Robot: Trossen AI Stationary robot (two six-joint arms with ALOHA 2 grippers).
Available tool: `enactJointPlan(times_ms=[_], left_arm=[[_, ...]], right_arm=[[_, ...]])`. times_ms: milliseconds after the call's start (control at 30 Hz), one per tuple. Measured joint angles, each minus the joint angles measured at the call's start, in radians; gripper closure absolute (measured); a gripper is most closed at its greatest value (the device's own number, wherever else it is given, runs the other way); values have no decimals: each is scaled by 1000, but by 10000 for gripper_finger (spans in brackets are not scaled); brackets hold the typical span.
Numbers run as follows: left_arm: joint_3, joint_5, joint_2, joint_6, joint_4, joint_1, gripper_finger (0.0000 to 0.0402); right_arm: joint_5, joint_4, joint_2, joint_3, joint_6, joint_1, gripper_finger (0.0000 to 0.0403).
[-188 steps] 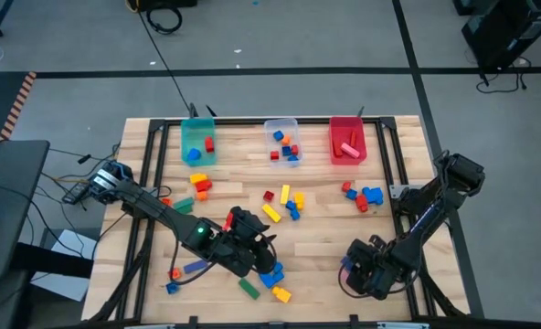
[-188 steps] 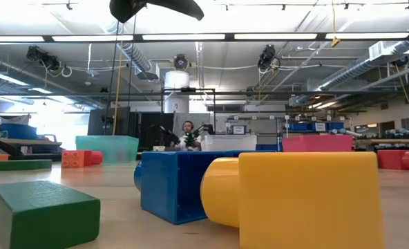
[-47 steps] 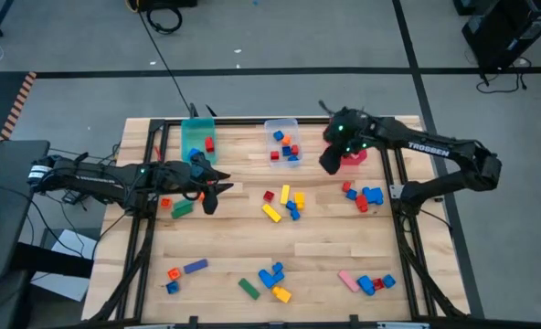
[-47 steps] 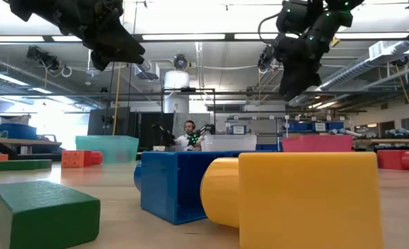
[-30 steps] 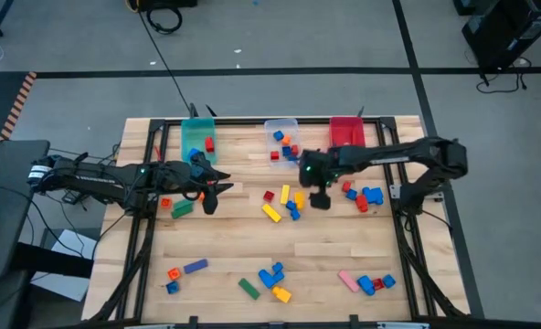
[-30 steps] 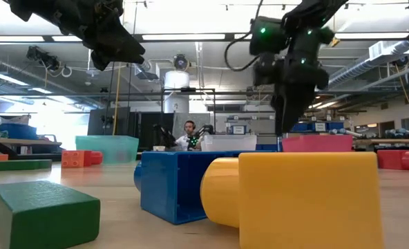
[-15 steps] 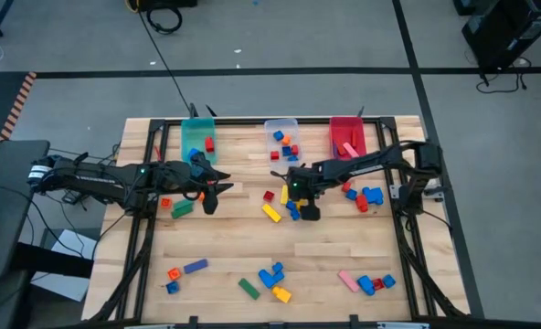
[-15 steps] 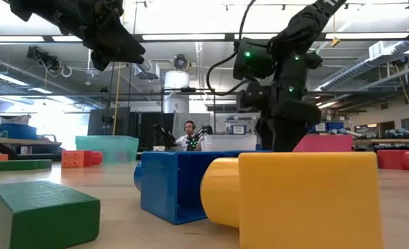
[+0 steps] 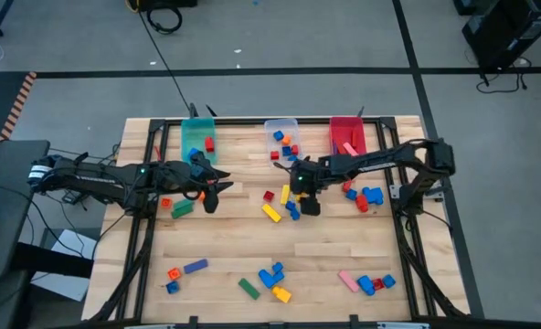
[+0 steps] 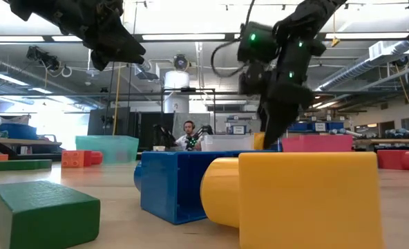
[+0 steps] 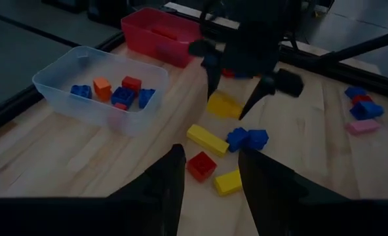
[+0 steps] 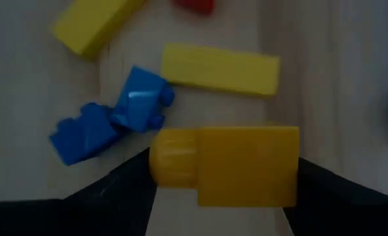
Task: Sort blocks by size
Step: Put the yellow one-stud game piece into the blue bin
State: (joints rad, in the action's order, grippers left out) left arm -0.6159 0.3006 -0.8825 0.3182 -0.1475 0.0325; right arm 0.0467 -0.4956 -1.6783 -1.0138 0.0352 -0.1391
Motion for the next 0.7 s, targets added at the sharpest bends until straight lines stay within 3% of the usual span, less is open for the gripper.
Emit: enactJointPlan(times_ms=[133, 300, 500, 700], left_arm=[[0, 16, 0, -50, 31, 0, 250], [0, 61, -1, -68, 181, 0, 250], [-1, 91, -22, -400, 362, 0, 250], [-57, 164, -129, -603, 458, 0, 250]], right_arm=[[0, 10, 112, 0, -43, -17, 124], [9, 130, 262, 0, -176, -60, 124], [157, 454, 350, -2, -472, -151, 123], [318, 745, 304, -2, -746, -207, 122]])
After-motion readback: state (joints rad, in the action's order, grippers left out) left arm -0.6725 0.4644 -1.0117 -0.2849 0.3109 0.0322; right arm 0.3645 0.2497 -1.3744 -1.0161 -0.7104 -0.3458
